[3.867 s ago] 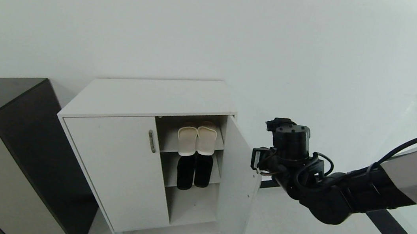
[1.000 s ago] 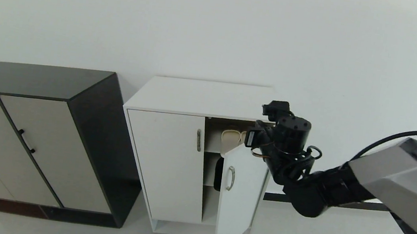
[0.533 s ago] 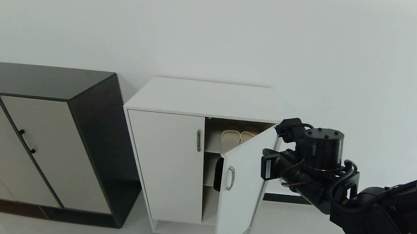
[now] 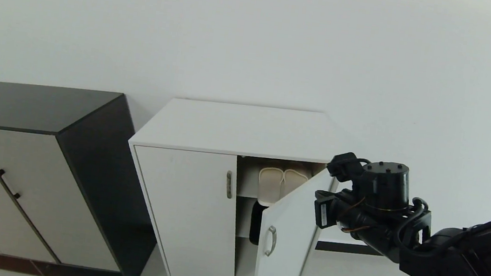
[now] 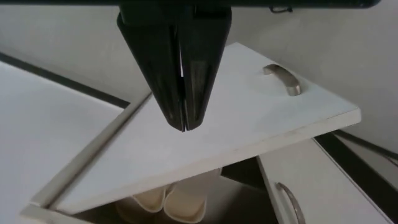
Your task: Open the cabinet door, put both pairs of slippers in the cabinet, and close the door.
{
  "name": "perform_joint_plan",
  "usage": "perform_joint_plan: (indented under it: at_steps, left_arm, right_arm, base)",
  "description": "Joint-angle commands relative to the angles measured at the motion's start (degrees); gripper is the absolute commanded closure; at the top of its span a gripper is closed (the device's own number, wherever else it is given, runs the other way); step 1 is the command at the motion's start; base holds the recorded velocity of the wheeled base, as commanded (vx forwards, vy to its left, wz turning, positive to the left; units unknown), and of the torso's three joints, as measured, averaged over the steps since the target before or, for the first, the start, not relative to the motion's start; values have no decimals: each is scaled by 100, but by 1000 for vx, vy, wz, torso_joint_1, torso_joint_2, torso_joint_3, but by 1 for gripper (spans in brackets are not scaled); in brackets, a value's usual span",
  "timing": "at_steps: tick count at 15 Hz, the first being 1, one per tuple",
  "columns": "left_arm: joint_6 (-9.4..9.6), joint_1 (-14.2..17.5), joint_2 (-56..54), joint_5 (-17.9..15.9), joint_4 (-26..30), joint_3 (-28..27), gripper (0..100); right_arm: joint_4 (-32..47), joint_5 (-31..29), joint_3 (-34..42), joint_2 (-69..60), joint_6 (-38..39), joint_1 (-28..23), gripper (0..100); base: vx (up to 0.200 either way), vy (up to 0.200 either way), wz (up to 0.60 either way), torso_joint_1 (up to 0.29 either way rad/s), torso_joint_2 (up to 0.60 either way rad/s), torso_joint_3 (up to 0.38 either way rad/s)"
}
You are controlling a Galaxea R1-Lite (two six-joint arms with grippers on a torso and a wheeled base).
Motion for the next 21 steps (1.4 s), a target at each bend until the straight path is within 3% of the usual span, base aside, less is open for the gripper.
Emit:
perform_joint_plan:
  at_steps: [1, 21]
  left_arm:
    - [1, 0, -1, -2, 1, 0, 100]
    - [1, 0, -1, -2, 1, 0, 100]
  right_arm:
    - [15, 19, 127, -72, -50, -22, 100]
    - [-125, 247, -972, 1326, 3, -523, 100]
  base:
    - [0, 0, 0, 0, 0, 0]
    - [0, 0, 0, 0, 0, 0]
